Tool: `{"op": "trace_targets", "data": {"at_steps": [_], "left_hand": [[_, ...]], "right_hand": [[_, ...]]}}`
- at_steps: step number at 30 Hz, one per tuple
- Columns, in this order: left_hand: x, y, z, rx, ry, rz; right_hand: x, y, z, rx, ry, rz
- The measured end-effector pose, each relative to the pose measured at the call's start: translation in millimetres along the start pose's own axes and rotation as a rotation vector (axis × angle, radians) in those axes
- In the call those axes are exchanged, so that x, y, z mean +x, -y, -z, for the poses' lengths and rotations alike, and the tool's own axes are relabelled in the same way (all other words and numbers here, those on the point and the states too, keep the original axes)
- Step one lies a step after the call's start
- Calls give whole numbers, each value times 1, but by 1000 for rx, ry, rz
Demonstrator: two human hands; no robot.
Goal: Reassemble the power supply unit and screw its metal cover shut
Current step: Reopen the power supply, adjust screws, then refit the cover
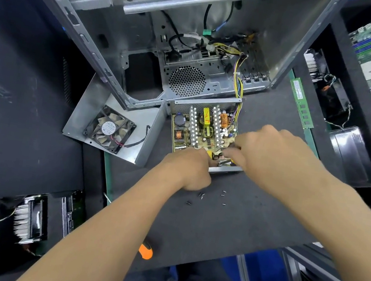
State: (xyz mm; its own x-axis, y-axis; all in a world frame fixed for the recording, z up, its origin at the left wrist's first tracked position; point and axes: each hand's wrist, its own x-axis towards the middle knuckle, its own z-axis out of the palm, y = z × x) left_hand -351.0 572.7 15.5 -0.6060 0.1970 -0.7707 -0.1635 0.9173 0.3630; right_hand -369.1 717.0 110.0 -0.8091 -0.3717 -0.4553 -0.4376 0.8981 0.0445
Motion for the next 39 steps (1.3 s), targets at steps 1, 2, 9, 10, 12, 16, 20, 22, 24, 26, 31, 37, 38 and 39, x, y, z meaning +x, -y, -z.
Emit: {"op": "trace_targets", "data": {"at_steps": [1,2,9,10,12,16,20,22,24,26,31,37,38,39], "left_hand": [[0,0,0,-1,0,-1],[1,0,0,1,4,-3],[1,2,-1,-6,0,-3],[1,1,-1,-8,0,-2],[2,2,-2,0,-1,4],[3,2,-3,3,-8,7],[3,3,-3,-2,-8,-2],[3,3,-3,-6,-13,-6],[4,3,-3,-6,-10,-12],[4,2,-3,-6,-3,-15],[3,0,-1,-11,9,0],[3,-1,-1,-15,13,10],[3,-1,-1,-19,12,10],[3,-1,0,-21,8,8]], "right_hand": [[-2,-2,1,98,40,-8],[-2,-3,1,176,66,8],[7,-3,-2,29,-25,74],[6,-3,-4,14,-31,67],[6,-3,-8,-20,-39,67],[6,-9,-10,-86,38,59],[2,-9,-13,-224,192,132],[2,-3,-9,-218,158,110],[2,6,-5,-175,139,97],[0,10,1,-144,122,139],[4,9,2,-101,72,133],[14,14,-4,-194,4,165],[14,11,-4,-201,12,158],[14,9,-5,-203,19,143]]}}
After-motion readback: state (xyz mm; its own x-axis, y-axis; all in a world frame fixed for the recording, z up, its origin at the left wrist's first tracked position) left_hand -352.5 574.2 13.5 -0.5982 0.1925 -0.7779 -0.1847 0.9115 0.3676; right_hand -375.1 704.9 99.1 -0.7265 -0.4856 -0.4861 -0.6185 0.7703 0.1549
